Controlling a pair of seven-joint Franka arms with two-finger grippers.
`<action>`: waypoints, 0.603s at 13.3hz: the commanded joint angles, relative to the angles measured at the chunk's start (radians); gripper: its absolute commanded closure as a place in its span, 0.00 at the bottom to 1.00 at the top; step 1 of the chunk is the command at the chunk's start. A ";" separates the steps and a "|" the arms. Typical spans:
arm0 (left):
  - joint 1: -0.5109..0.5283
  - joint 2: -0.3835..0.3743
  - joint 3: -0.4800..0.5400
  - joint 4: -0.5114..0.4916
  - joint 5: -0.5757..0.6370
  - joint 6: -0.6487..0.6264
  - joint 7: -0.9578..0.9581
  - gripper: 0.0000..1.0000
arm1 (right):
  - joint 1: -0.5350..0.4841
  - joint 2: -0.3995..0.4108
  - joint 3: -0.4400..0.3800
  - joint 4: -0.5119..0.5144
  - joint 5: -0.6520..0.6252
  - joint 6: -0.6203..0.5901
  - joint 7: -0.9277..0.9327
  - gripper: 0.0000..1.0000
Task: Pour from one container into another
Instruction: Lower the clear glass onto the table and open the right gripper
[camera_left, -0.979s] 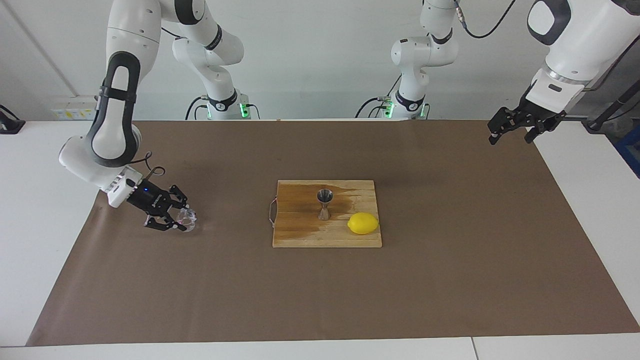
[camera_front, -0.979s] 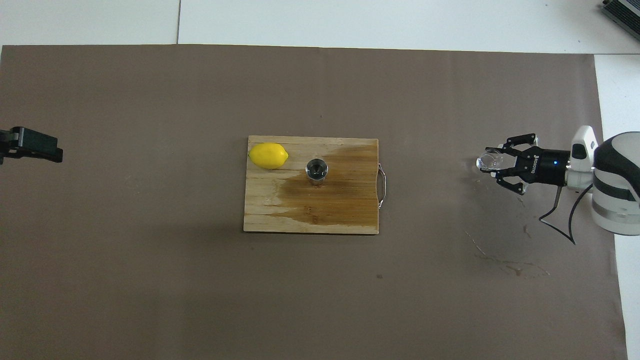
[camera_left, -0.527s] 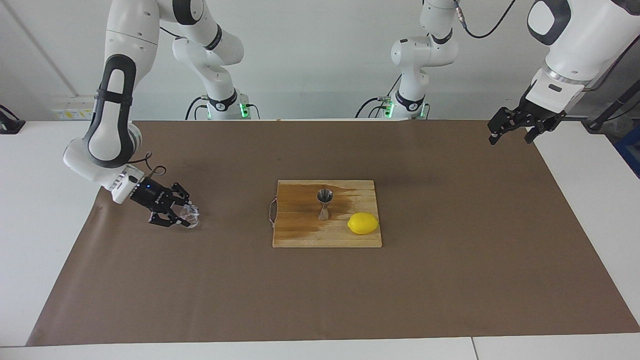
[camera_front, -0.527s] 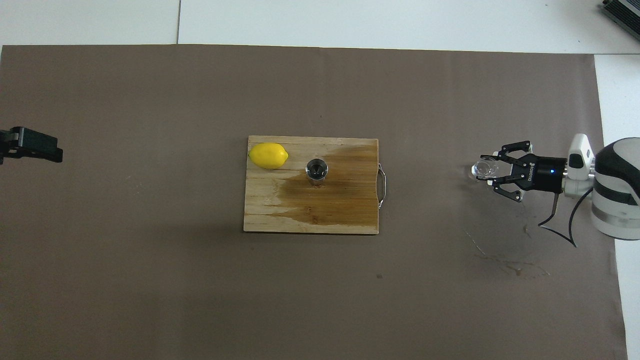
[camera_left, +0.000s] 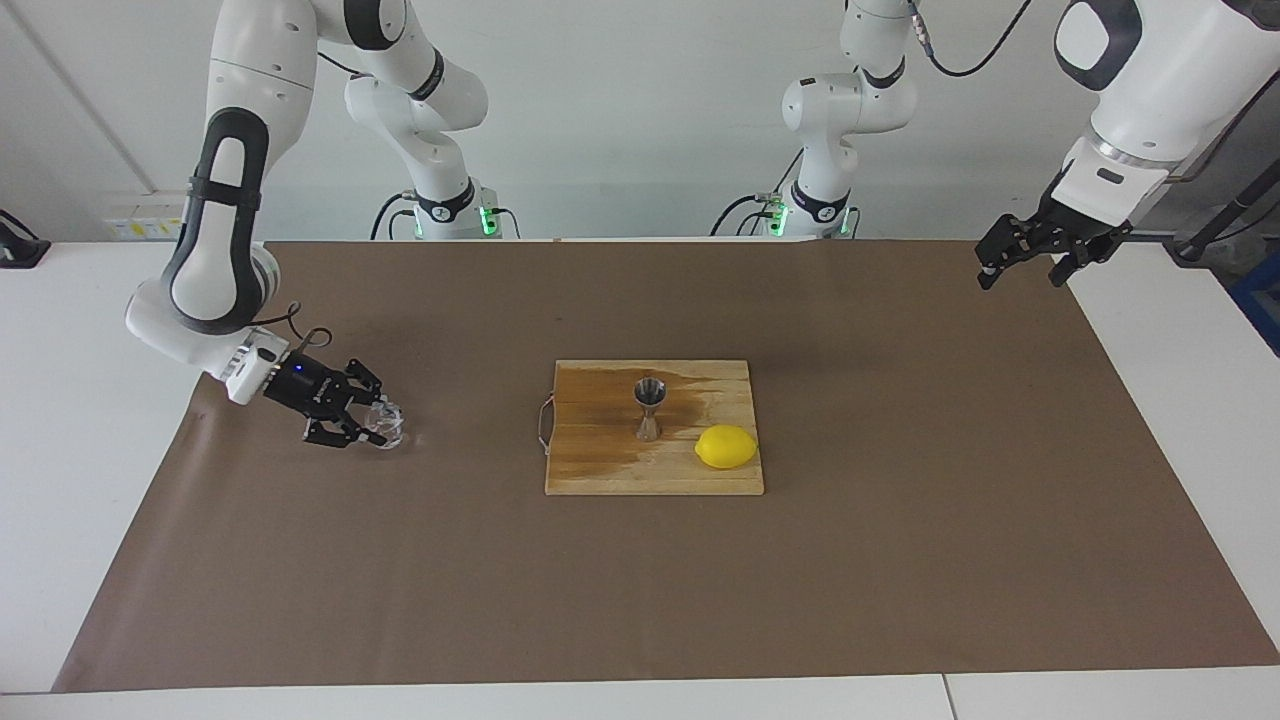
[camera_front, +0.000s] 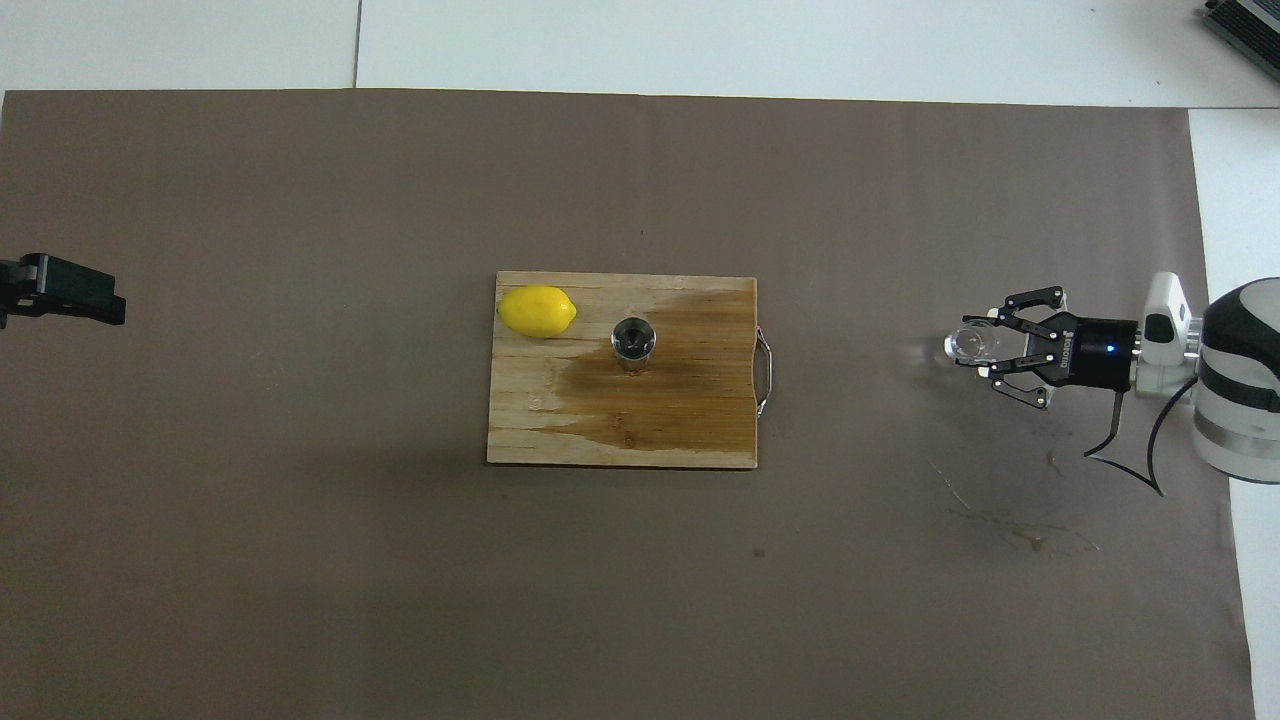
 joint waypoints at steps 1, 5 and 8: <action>0.001 -0.031 0.002 -0.031 0.009 -0.004 0.009 0.00 | -0.013 0.016 -0.022 -0.008 0.010 -0.063 -0.067 0.68; 0.001 -0.031 0.002 -0.031 0.009 -0.004 0.009 0.00 | -0.015 0.033 -0.028 -0.008 0.010 -0.077 -0.090 0.53; 0.001 -0.031 0.002 -0.031 0.009 -0.004 0.009 0.00 | -0.016 0.044 -0.031 -0.008 0.012 -0.077 -0.087 0.52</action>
